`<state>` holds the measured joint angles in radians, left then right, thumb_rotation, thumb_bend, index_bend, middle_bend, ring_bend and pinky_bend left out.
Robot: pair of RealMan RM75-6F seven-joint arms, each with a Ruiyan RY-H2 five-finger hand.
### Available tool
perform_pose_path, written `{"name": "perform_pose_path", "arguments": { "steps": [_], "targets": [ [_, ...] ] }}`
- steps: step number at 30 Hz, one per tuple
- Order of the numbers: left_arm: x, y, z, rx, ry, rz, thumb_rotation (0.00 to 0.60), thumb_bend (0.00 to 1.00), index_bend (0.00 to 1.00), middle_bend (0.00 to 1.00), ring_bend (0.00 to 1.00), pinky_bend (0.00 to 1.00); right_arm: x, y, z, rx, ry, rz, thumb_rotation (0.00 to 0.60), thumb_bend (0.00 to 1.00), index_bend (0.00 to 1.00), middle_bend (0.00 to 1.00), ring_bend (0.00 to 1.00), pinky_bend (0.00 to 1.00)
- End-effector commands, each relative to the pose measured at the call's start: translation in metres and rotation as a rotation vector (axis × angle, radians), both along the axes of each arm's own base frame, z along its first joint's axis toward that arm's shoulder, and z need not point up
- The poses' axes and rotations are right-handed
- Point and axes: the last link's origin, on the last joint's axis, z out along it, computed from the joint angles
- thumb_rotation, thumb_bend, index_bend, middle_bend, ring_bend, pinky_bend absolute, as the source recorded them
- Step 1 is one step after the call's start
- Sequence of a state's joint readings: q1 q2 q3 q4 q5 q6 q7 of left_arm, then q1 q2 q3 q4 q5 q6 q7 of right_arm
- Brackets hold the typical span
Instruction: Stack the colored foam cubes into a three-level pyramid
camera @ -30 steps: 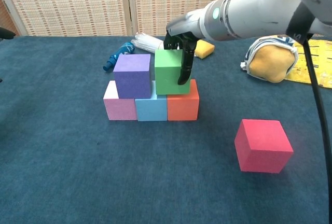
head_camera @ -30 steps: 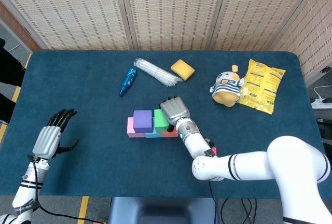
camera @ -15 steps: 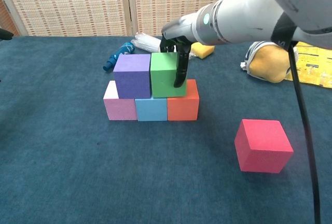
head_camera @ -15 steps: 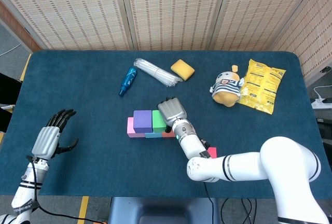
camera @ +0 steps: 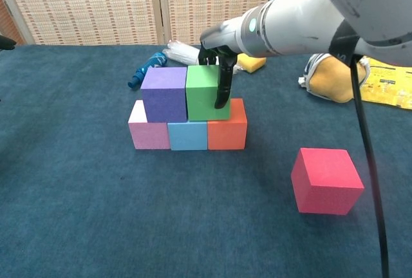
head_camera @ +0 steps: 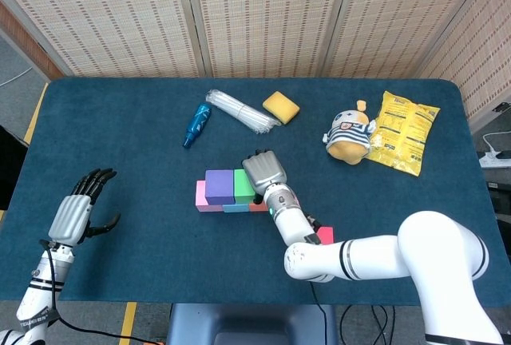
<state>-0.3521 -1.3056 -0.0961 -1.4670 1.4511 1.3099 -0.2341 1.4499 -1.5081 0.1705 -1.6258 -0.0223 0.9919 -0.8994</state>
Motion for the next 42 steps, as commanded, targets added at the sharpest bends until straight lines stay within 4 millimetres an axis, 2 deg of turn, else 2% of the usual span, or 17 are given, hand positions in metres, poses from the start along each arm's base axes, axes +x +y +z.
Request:
{"name": "perform_pose_path", "arguments": {
  "steps": [1, 30, 33, 38, 42],
  "targets": [
    [-0.0001, 0.0, 0.0002, 0.0, -0.001, -0.001, 0.6, 0.33, 0.11, 0.07, 0.0, 0.1, 0.0006, 0.0003, -0.0008, 0.0, 0.0, 0.0, 0.6, 0.24, 0.56, 0.38, 0.28, 0.33],
    [-0.0039, -0.0015, -0.0012, -0.005, -0.017, 0.006, 0.6, 0.33, 0.11, 0.06, 0.0, 0.1, 0.0029, 0.0038, -0.0083, -0.007, 0.027, -0.005, 0.6, 0.24, 0.53, 0.38, 0.28, 0.32],
    [-0.0046, -0.0015, -0.0012, -0.005, -0.018, 0.008, 0.6, 0.33, 0.11, 0.06, 0.0, 0.1, 0.0018, 0.0039, -0.0091, -0.008, 0.036, -0.004, 0.6, 0.24, 0.48, 0.38, 0.28, 0.31],
    [-0.004, -0.0011, -0.0017, -0.007, -0.021, 0.003, 0.6, 0.33, 0.1, 0.06, 0.0, 0.1, 0.0018, 0.0053, -0.0088, -0.006, 0.041, -0.003, 0.6, 0.24, 0.31, 0.38, 0.25, 0.28],
    [-0.0031, -0.0006, -0.002, -0.008, -0.023, 0.0, 0.6, 0.33, 0.1, 0.05, 0.0, 0.1, 0.0018, 0.0066, -0.0077, -0.006, 0.042, -0.002, 0.6, 0.24, 0.22, 0.37, 0.24, 0.28]
  ]
}}
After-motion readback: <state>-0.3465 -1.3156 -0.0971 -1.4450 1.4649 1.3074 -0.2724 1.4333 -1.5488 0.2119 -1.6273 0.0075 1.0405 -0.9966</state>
